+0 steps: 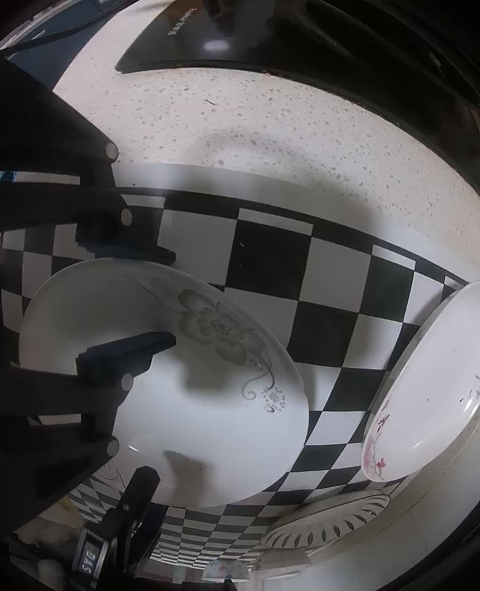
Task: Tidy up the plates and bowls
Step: 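Reach the right gripper to the grey-flower plate and grasp its rim, then lift the grey-flower plate with the right gripper and carry it toward the pink-flower plate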
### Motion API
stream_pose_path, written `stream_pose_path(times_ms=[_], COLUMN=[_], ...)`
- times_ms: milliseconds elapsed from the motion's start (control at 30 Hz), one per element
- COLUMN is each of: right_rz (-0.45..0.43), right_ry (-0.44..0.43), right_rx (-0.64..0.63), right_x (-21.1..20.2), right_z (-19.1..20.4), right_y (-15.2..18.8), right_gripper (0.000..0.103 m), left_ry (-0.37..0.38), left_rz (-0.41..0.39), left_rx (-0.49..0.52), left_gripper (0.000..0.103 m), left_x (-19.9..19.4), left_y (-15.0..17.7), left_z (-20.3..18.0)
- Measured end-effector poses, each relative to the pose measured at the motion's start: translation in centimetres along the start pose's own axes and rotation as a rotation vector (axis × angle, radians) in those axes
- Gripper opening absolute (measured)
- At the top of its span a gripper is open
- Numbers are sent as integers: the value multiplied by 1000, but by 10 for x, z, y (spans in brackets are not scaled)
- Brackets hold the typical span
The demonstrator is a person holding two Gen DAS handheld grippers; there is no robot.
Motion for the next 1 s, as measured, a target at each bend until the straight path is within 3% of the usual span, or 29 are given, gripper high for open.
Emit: stream_pose_path(times_ms=[100, 167, 267, 667, 1000], right_rz=[18, 16, 5, -42, -119], right_ry=[77, 94, 134, 117, 125], right_rx=[-39, -56, -47, -9, 117], right_x=[0, -1, -5, -48, -102], right_z=[7, 12, 12, -32, -103], right_y=[2, 6, 10, 45, 84], right_gripper=[67, 42, 32, 31, 31], left_ry=[8, 15, -17, -4, 6], left_rz=[-9, -6, -23, -38, -35], left_rx=[17, 27, 48, 85, 226], left_gripper=[32, 31, 31, 31, 31], left_x=[-2, -3, -6, -22, -6], left_y=[2, 3, 8, 52, 83], left_z=[-4, -7, -15, -97, -233])
Point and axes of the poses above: each gripper's, at about its wrist camera, not at the fingertips, and x roughly the way its jaws point, z to its left, y to its underside, the point moved 4 cm from there along x, roughly the way its jaws point, and after that the axes turned 11 degrees about -x, right-handed, at the moved point
